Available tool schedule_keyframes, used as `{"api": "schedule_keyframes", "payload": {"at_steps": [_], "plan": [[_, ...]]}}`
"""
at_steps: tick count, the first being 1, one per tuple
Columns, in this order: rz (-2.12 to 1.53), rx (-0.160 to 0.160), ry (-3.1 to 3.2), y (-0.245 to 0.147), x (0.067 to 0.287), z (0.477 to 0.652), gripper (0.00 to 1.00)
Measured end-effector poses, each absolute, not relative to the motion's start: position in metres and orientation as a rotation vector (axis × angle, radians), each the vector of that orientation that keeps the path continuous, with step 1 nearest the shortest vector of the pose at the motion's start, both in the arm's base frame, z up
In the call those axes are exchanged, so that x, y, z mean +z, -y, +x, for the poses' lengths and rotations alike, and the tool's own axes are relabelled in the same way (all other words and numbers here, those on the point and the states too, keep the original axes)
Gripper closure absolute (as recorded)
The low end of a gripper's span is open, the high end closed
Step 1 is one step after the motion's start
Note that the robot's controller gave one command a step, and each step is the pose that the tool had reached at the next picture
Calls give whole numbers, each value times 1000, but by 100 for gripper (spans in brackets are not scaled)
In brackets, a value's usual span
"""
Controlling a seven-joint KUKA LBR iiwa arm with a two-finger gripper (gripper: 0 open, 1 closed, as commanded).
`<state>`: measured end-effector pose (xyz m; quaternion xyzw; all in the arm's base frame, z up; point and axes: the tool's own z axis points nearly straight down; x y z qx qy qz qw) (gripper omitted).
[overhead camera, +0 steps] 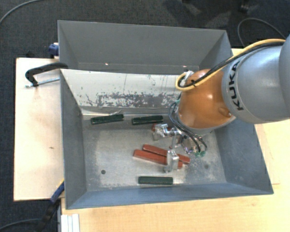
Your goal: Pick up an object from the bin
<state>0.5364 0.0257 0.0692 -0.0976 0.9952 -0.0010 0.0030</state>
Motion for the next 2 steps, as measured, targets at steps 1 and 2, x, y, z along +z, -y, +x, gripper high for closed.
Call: {"api": "schedule_keyframes", "payload": {"at_steps": [1,2], "plan": [[-313,2,-3121,-30,71,535,100],[-209,0,-3121,-16,228,514,100]]}}
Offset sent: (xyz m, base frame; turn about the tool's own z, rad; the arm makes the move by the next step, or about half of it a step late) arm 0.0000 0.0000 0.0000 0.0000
